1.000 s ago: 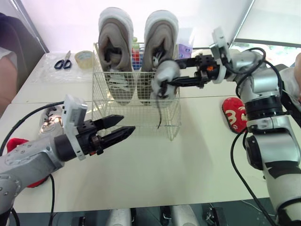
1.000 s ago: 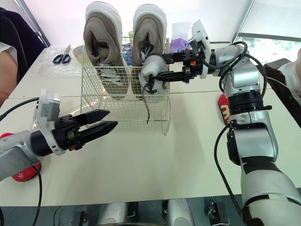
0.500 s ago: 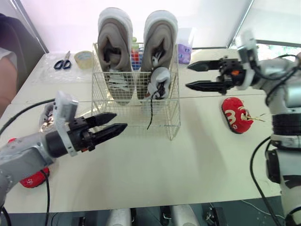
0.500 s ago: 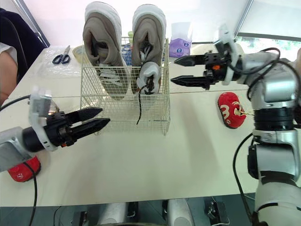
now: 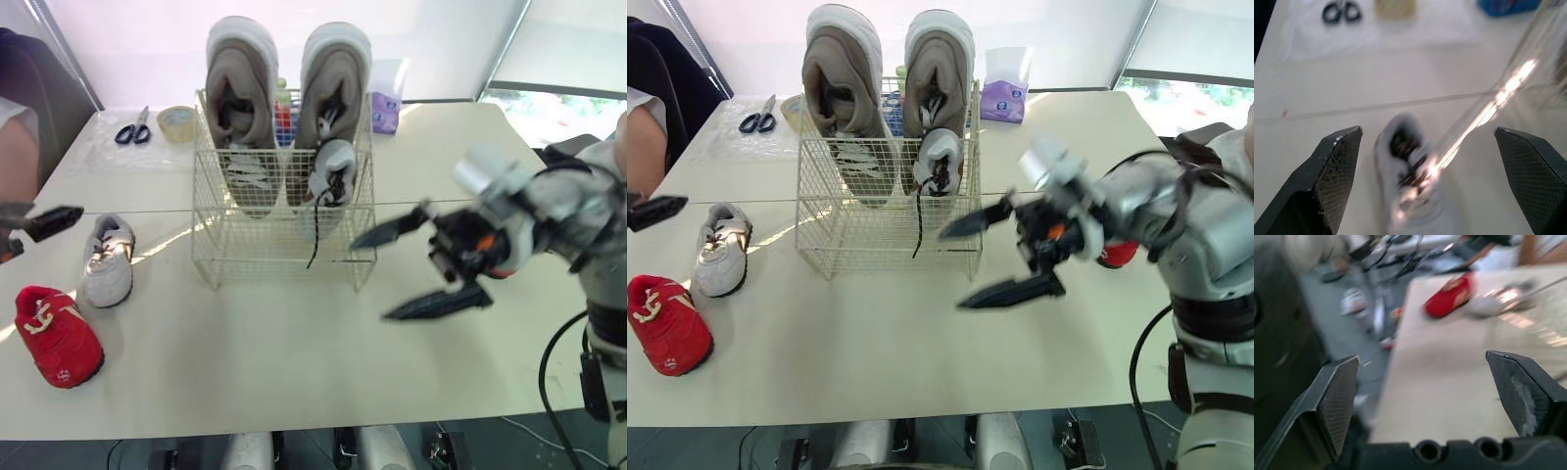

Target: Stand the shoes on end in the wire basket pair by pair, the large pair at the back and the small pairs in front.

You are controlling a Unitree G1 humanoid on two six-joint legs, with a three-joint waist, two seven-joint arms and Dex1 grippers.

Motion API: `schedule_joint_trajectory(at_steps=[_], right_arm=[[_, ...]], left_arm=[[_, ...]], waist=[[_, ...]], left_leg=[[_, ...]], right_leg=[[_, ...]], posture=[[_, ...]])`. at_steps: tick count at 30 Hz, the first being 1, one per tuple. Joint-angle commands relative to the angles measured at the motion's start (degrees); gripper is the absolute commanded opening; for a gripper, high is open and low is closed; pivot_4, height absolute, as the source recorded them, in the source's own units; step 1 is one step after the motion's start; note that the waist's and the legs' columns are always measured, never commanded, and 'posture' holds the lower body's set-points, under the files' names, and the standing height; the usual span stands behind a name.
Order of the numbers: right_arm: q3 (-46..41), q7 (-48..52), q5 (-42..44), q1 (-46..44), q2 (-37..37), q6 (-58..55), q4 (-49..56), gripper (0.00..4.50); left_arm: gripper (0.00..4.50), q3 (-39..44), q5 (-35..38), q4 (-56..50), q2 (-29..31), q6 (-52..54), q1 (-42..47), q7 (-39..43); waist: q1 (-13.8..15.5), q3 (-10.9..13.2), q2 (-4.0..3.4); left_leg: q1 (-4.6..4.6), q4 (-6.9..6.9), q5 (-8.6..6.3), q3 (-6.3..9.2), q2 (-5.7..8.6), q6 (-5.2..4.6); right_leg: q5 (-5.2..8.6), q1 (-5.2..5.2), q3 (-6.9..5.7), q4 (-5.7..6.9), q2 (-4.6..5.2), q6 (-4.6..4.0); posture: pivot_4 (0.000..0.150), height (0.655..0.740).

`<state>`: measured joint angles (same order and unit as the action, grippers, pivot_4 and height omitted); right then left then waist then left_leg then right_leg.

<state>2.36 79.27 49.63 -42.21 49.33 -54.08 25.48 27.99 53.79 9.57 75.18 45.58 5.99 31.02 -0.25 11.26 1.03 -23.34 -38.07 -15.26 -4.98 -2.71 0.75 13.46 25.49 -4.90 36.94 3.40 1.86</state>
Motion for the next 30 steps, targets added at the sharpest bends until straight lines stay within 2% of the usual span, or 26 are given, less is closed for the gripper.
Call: schedule_joint_trajectory(at_steps=[1,3,10,14,21,24,30], right_arm=[[2.10,-0.05,-2.59,1.22,1.17,3.58,3.57,4.50],[3.30,-0.54,-5.24,2.07,1.85,5.80,3.71,4.50],[0.91,-4.71,-2.67,3.36,1.41,4.73,3.85,4.50],[0.98,-6.73,-3.00,3.88,0.79,5.07,3.58,4.50],[1.02,-8.98,-2.92,3.66,0.14,4.90,2.96,4.50],[1.22,-9.34,-3.48,3.82,0.44,5.17,2.71,4.50],[1.71,-9.58,-4.87,4.21,0.77,5.78,1.86,4.50]], left_arm=[[4.45,-8.49,-10.07,9.85,0.77,-3.76,8.13,6.31],[4.45,-11.84,-14.20,14.19,0.08,-5.13,11.53,9.07],[4.45,-18.45,-24.73,24.63,-4.82,-8.82,20.95,14.81],[4.45,-20.75,-28.19,28.16,-8.50,-8.61,26.12,17.72],[4.45,-23.92,-36.63,40.71,-15.33,-14.14,35.28,17.79],[3.58,-24.43,-39.61,44.23,-17.20,-16.78,37.79,16.94],[0.52,-20.73,-39.56,45.33,-17.96,-17.15,41.01,16.15]], waist=[[0.27,-0.01,0.05],[0.55,-0.03,0.14],[0.95,-0.06,0.21],[1.03,-0.07,0.23],[0.99,-0.11,0.29],[1.04,-0.11,0.30],[0.97,-0.15,0.36]], left_leg=[[-0.01,-0.01,0.00,-0.03,0.02,0.00],[-0.04,-0.02,0.00,-0.06,0.01,0.00],[-0.06,-0.03,-0.01,-0.08,-0.04,-0.03],[-0.06,-0.08,-0.01,-0.09,-0.02,-0.04],[-0.06,-0.17,-0.01,-0.07,-0.01,-0.05],[-0.05,-0.18,-0.01,-0.08,-0.01,-0.05],[-0.04,-0.26,0.00,0.01,-0.01,-0.05]], right_leg=[[0.00,0.01,0.00,-0.02,0.08,0.00],[-0.01,0.04,0.00,-0.04,0.09,0.00],[-0.01,0.10,-0.01,0.08,0.06,0.01],[-0.02,0.07,-0.02,0.12,0.05,0.02],[-0.03,0.02,-0.04,0.16,-0.04,0.04],[-0.03,0.01,-0.05,0.21,-0.06,0.04],[-0.03,-0.05,-0.08,0.24,-0.05,0.04]], posture=[[0.150,0.7400],[0.150,0.7400],[0.150,0.7400],[0.150,0.7400],[0.150,0.7400],[0.150,0.7400],[0.150,0.7400]])
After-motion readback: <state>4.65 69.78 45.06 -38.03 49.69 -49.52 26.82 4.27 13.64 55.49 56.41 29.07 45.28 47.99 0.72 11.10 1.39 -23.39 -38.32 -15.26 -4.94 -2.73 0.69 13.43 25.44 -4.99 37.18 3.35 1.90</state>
